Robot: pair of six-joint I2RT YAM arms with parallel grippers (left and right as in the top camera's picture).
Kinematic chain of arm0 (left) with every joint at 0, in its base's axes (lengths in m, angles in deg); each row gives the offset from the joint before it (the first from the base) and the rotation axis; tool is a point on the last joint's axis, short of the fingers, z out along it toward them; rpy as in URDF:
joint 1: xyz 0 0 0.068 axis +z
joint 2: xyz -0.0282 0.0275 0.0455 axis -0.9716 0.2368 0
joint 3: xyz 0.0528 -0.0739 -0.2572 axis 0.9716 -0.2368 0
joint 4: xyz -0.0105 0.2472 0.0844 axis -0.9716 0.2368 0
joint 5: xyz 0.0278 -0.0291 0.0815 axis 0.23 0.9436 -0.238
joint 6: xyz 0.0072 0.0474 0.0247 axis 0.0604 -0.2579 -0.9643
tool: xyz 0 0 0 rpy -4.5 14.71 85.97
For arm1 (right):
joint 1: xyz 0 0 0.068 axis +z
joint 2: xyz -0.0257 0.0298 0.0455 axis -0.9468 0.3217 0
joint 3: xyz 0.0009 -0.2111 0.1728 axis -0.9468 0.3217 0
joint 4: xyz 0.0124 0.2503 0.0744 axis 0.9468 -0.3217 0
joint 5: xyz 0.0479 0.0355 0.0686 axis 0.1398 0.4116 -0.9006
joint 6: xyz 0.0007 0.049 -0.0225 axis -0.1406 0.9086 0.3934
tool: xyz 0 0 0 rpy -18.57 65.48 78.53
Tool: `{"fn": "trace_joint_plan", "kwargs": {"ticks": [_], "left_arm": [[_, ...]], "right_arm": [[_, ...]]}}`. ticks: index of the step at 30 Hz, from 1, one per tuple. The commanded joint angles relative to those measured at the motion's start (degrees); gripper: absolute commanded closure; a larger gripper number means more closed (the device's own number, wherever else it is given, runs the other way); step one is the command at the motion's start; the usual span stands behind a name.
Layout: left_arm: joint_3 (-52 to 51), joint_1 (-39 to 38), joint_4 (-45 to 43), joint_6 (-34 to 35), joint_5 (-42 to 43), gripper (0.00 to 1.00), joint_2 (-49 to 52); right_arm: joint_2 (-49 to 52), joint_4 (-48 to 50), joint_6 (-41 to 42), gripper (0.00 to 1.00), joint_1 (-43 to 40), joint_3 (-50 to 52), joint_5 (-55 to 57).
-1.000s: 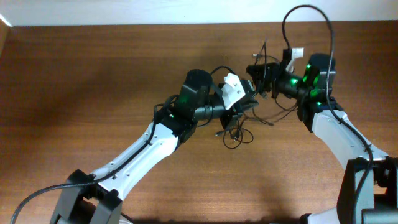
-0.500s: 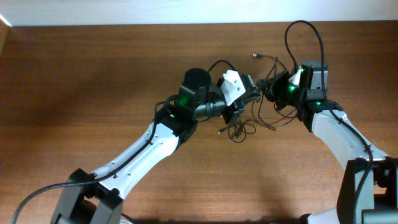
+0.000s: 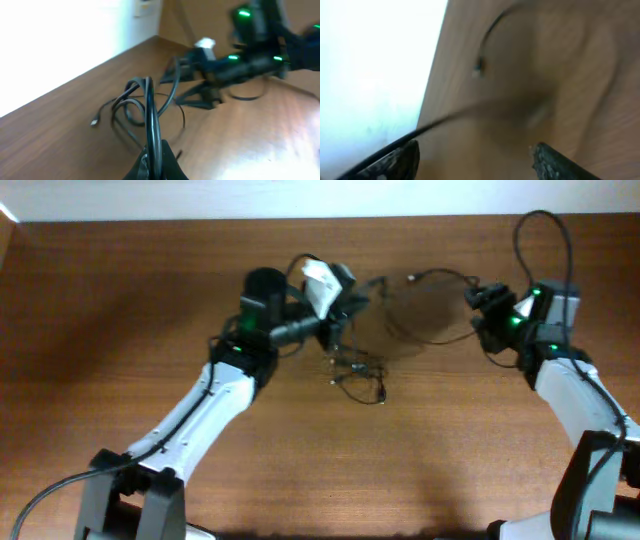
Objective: Untangle cables
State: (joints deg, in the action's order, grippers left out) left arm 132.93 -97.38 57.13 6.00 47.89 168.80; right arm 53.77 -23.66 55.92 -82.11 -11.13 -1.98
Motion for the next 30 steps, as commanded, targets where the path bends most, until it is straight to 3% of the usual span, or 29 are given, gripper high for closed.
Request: {"fn": "trace_joint_plan", "kwargs": {"ticks": [1,8,11,14,18,19,21,22,27,30], "left_arm": [[0.2,4.6,-0.6,2.8,1.7,1.0,-0.5],[0.2,10.8,-8.0,7.8,4.7,1.0,-2.3],[0.2,11.3,-8.9,7.7,7.6,1.0,-3.2],[0.2,11.3,-6.7,7.1,9.2,1.0,-3.2],[0.2,11.2,1.2,0.0,9.1,1.0,-3.2],[0.2,11.2,3.1,-1.2,8.4,0.77,-3.2],[0.2,11.2,6.8,-1.4,4.2,0.18,-3.2],[0.2,11.2,8.8,-1.4,1.7,0.0,-3.2],[0.2,11.8,22.2,0.0,-22.3,0.01,-3.2],[0.2,12.2,26.3,1.8,-30.2,0.01,-3.2]], "right_arm": [[-1.4,-1.9,-4.8,0.25,-4.1,0.0,-2.7],[-1.4,-3.2,-8.5,0.25,-7.6,0.0,-13.8],[-1.4,-2.4,-9.1,0.25,-7.5,0.0,-24.7],[-1.4,2.4,-9.8,0.25,-7.5,0.0,-35.7],[-1.4,8.1,-9.8,0.25,-7.3,0.0,-44.3],[-1.4,9.2,-9.8,0.25,-6.8,0.0,-44.6],[-1.4,10.3,-9.8,0.25,-5.8,0.0,-44.3],[-1.4,10.8,-9.8,0.25,-5.2,0.0,-44.2],[-1.4,11.3,-11.0,0.25,-2.5,0.0,-42.7],[-1.4,11.1,-11.0,0.24,-1.7,0.0,-42.7]]}}
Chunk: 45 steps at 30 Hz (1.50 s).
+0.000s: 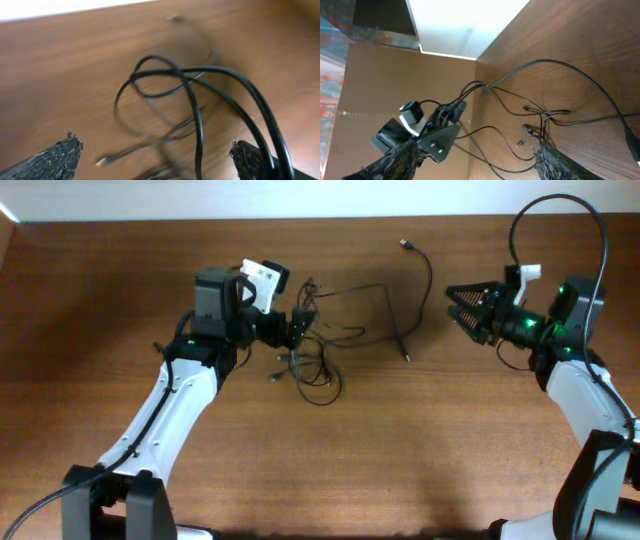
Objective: Untangle cables
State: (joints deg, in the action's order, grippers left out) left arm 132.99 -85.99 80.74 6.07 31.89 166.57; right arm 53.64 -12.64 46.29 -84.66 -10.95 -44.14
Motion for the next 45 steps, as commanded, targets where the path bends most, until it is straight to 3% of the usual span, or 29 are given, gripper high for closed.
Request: {"fn": "trace_joint_plan", "kwargs": {"ticks": [1,4,5,8,10,13,18,21,25,29,32,37,45], "left_arm": [[0.1,1.0,4.8,3.0,-17.7,0.01,-1.0],[0.1,1.6,6.6,3.8,-18.7,0.01,-1.0],[0.1,1.8,5.6,3.8,-15.6,0.01,-1.0],[0.1,3.3,-1.3,3.8,7.3,0.01,-1.0],[0.1,5.4,-6.7,3.8,16.9,0.01,-1.0],[0.1,8.2,-7.2,6.3,18.9,0.01,-1.1],[0.1,13.0,-12.7,6.6,35.1,0.0,-1.2],[0.1,13.3,-14.8,6.6,38.8,0.01,-1.2],[0.1,13.3,-14.6,6.6,35.9,0.0,-1.2],[0.1,13.3,-9.7,6.6,21.0,0.0,-1.2],[0.1,13.3,-4.6,6.6,9.2,0.01,-1.2],[0.1,15.1,-3.3,8.7,-5.4,0.01,-1.2],[0.1,24.2,-1.1,9.1,-7.1,0.01,-1.2]], "right_arm": [[-1.3,0.1,-1.4,0.24,1.6,-0.2,-0.5],[-1.3,0.1,-1.9,0.24,4.0,-0.2,1.0],[-1.3,0.1,-1.9,0.24,4.8,-0.2,1.8],[-1.3,0.1,-2.1,0.23,6.7,-0.2,4.0],[-1.3,-1.0,-2.6,0.22,8.0,-0.2,5.6],[-1.3,-4.5,-5.3,0.18,9.7,-0.2,6.4],[-1.3,-8.6,-7.7,0.13,14.6,-0.2,10.8],[-1.3,-8.3,-7.7,0.12,18.4,-0.2,13.4],[-1.3,-9.3,-7.6,0.09,22.9,-0.2,19.4],[-1.3,-9.6,-8.5,0.02,28.5,-0.2,25.4],[-1.3,-5.8,-21.7,0.02,33.3,-0.2,27.8],[-1.2,-3.0,-26.2,0.02,38.6,-0.2,35.8],[0.1,3.8,-30.2,0.02,46.7,-0.2,50.1]]}}
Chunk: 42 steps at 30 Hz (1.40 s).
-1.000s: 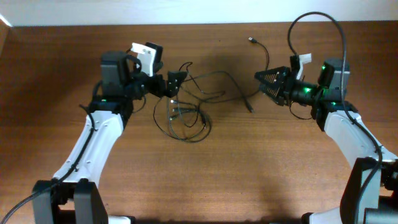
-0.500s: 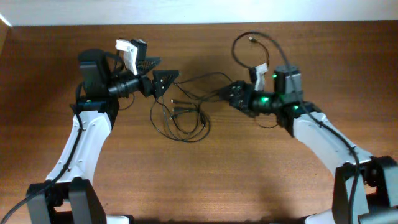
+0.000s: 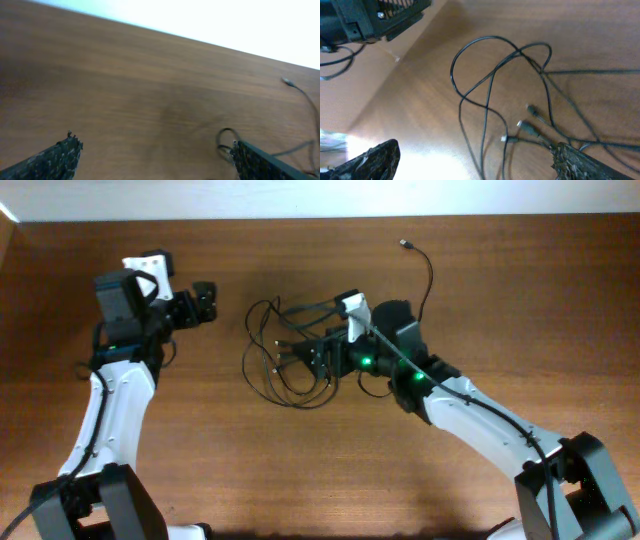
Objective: Untangle cables
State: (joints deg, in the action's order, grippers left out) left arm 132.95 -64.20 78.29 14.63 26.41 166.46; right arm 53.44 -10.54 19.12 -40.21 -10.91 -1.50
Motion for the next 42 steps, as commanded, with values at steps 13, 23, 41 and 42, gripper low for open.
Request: {"fn": "trace_joint_plan", "kwargs": {"ticks": [13,23,41,42], "left_arm": [[0.2,3.8,3.5,0.5,-1.6,0.01,-1.1],[0.2,3.8,7.3,0.6,-1.6,0.01,-1.1],[0.2,3.8,8.2,0.6,-1.6,0.01,-1.1],[0.2,3.8,8.2,0.6,-1.6,0.01,-1.1]], "right_arm": [[10.6,-4.7,-8.4,0.01,5.1,-15.5,4.9],[14.2,-0.4,-8.1,0.01,10.9,-16.2,9.8],[24.9,15.0,-5.5,0.09,11.8,-18.1,11.1],[25.4,14.9,-5.5,0.1,12.1,-18.8,11.1]]}}
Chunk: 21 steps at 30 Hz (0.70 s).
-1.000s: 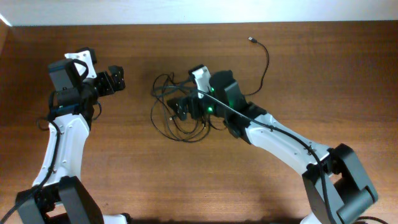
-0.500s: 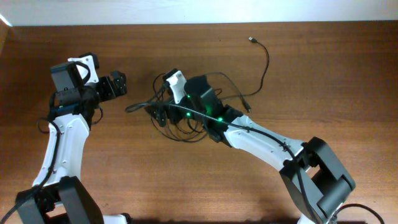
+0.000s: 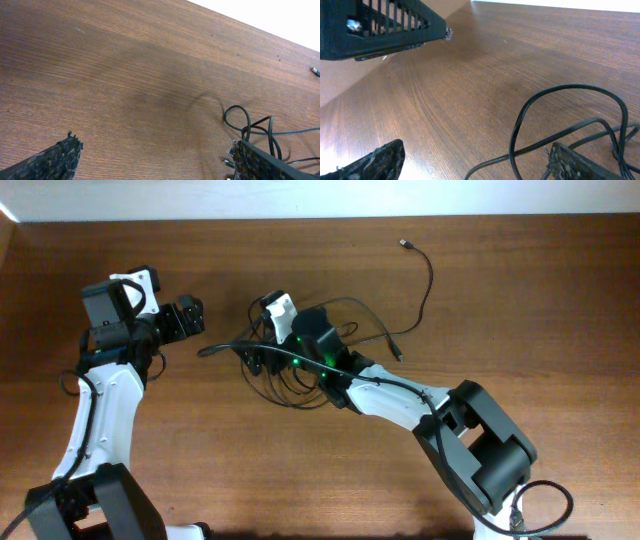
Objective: Untangle cables
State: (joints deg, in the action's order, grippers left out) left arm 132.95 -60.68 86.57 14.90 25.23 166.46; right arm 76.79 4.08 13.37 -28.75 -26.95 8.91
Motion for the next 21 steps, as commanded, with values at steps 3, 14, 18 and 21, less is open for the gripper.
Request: {"fn": "trace_joint_plan", "kwargs": {"ticks": [3,14,18,21], "left_arm": [[0.2,0.3,-0.1,0.3,-0.4,0.01,-1.1],[0.2,0.3,-0.1,0.3,-0.4,0.01,-1.1],[0.2,0.3,-0.1,0.3,-0.4,0.01,-1.1],[0.2,0.3,-0.1,0.3,-0.4,0.01,-1.1]], "right_arm": [[3.7,0.0,0.2,0.11,1.1,-3.9,0.9],[5.5,-0.9,0.3,0.56,1.2,-4.3,2.0],[5.4,-0.9,3.3,0.68,-0.4,-4.3,0.2],[4.8,-1.2,4.0,0.82,-2.7,-4.3,-5.0]]}}
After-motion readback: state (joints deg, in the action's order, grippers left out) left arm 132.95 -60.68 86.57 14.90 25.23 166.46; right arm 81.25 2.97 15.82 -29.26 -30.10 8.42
